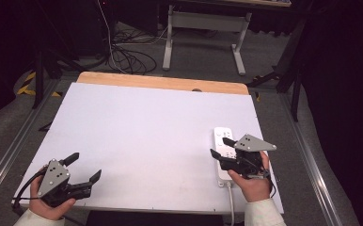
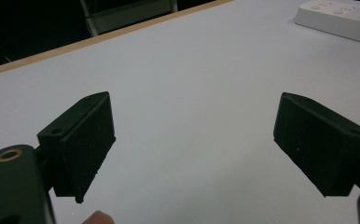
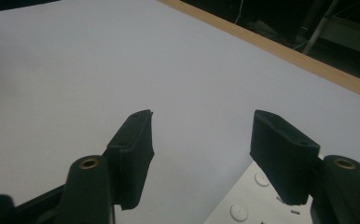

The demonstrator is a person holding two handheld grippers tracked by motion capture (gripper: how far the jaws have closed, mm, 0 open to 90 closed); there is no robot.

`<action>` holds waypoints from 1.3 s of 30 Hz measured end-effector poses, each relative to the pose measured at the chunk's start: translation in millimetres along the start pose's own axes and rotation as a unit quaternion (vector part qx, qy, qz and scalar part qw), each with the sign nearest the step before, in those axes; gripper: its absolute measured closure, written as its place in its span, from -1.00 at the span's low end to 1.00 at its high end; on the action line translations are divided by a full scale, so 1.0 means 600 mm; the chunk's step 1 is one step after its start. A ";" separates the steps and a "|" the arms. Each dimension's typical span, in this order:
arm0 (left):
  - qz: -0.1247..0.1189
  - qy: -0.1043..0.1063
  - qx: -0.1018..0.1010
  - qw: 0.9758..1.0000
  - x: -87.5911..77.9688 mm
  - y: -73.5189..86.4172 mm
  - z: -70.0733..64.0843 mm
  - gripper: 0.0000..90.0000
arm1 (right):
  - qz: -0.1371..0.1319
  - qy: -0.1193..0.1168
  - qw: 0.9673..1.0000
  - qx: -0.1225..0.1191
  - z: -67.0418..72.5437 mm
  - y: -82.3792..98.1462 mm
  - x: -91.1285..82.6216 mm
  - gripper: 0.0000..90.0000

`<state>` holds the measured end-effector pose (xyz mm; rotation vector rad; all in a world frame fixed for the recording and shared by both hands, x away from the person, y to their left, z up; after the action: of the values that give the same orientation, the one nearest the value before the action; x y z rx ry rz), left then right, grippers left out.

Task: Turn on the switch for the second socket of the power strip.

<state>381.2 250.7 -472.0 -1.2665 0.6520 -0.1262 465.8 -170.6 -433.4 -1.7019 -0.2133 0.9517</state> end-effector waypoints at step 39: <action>0.005 -0.001 0.001 1.000 0.003 0.002 0.000 -0.71 | 0.153 0.029 0.987 0.041 -0.070 0.042 0.065 1.00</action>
<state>382.4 250.5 -474.0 -1.2609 0.6562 -0.1172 512.2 -188.2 -471.6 -1.7132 0.1293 1.1168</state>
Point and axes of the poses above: each handheld gripper's, and its own axes: x roughly forward along the jaws, y roughly out of its underside, z roughly to its left, the point moved 7 cm from there along x, roughly forward along the jaws, and after that the axes turned 2 degrees about x, right-handed, at the moved point
